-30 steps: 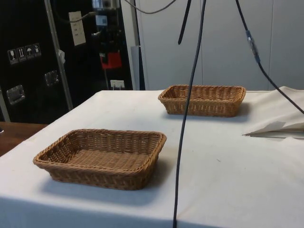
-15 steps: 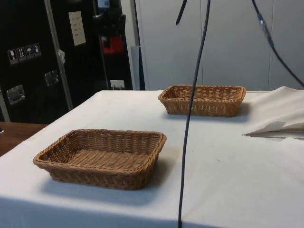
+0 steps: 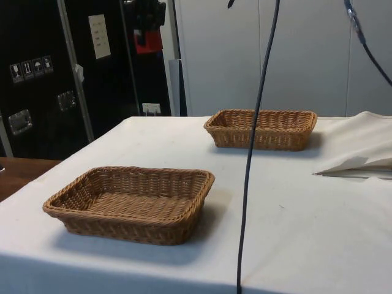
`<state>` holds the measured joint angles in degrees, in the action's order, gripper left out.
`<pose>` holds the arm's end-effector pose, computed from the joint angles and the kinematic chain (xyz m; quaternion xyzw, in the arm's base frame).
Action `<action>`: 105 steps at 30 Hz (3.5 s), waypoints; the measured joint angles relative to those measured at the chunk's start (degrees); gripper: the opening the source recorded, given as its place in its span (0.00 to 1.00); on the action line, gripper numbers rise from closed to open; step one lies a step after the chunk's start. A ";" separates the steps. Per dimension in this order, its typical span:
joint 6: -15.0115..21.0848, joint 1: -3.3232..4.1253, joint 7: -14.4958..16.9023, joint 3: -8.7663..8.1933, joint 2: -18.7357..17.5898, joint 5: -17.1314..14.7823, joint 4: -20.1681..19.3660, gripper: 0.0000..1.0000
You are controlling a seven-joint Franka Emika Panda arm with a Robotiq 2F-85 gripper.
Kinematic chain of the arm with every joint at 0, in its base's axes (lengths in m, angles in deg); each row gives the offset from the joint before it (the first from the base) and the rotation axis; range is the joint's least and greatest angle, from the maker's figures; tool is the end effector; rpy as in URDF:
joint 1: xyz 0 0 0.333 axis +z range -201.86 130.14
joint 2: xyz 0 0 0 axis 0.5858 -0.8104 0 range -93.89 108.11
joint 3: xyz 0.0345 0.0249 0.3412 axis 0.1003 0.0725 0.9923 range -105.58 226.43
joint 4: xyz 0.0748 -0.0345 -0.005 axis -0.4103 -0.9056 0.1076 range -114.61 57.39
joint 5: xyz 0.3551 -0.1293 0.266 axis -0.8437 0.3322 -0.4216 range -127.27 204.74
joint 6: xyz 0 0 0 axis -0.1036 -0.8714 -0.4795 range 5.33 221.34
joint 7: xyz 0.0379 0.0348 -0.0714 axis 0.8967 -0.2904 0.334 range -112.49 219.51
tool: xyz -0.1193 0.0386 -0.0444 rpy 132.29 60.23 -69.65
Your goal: Pick up the red cube and place it into the right basket.
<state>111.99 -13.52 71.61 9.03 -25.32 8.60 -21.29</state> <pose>0.7356 -0.2151 0.4379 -0.9921 0.1166 -0.0376 0.0264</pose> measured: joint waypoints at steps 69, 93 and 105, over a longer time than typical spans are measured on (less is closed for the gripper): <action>11.57 1.26 4.35 3.09 4.58 0.23 -18.56 0.07; 26.70 1.20 9.05 5.44 10.54 0.11 -34.89 0.07; 34.26 0.92 12.61 5.61 13.35 -0.57 -43.26 0.07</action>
<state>146.25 -12.60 84.22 14.65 -11.97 8.02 -64.55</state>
